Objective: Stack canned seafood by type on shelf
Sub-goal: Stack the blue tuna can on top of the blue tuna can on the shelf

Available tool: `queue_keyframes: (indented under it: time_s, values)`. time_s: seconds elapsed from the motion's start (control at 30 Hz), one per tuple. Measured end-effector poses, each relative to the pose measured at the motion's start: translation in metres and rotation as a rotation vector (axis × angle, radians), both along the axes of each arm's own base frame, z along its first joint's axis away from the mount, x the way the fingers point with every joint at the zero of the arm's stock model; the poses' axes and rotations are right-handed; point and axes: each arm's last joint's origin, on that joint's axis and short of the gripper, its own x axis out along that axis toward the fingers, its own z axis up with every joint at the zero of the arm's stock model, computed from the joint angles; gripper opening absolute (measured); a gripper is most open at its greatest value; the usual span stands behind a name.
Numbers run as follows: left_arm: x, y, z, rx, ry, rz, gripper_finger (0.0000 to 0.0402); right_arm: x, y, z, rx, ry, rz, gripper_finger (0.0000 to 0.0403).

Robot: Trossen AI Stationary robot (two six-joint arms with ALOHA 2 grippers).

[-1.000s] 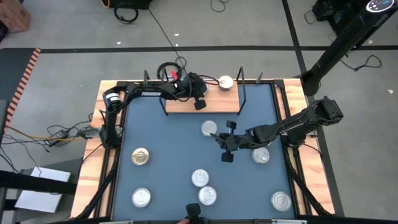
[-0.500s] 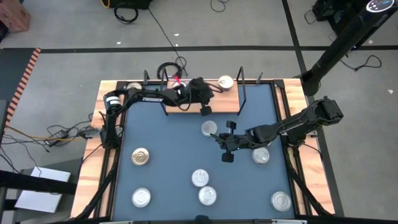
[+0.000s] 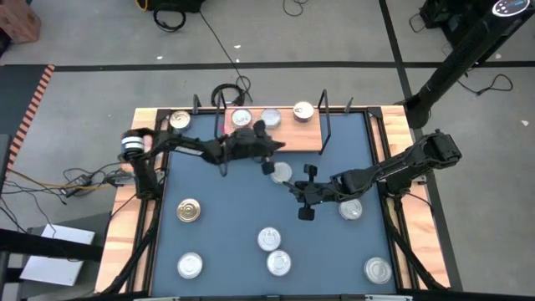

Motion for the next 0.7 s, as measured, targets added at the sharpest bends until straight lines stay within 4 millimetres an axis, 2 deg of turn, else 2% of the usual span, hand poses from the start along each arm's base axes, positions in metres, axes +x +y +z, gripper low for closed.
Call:
queue_keyframes:
  time_s: [0.2, 0.37, 0.53, 0.7]
  values:
    - [-0.044, -0.035, 0.019, 0.017, -0.058, -0.061, 0.0001, 0.004, 0.007, 0.005, 0.034, -0.08, 0.006, 0.0]
    - [-0.081, -0.061, 0.026, 0.022, -0.092, -0.13, 0.0001, 0.004, 0.013, 0.007, 0.044, -0.106, 0.025, 0.0002]
    - [-0.112, -0.082, 0.017, 0.017, -0.081, -0.202, 0.0001, 0.004, 0.02, 0.009, 0.076, -0.124, 0.059, 0.0005]
    - [-0.131, -0.1, 0.008, 0.007, -0.043, -0.276, 0.0001, 0.004, 0.02, 0.008, 0.139, -0.119, 0.04, 0.0009]
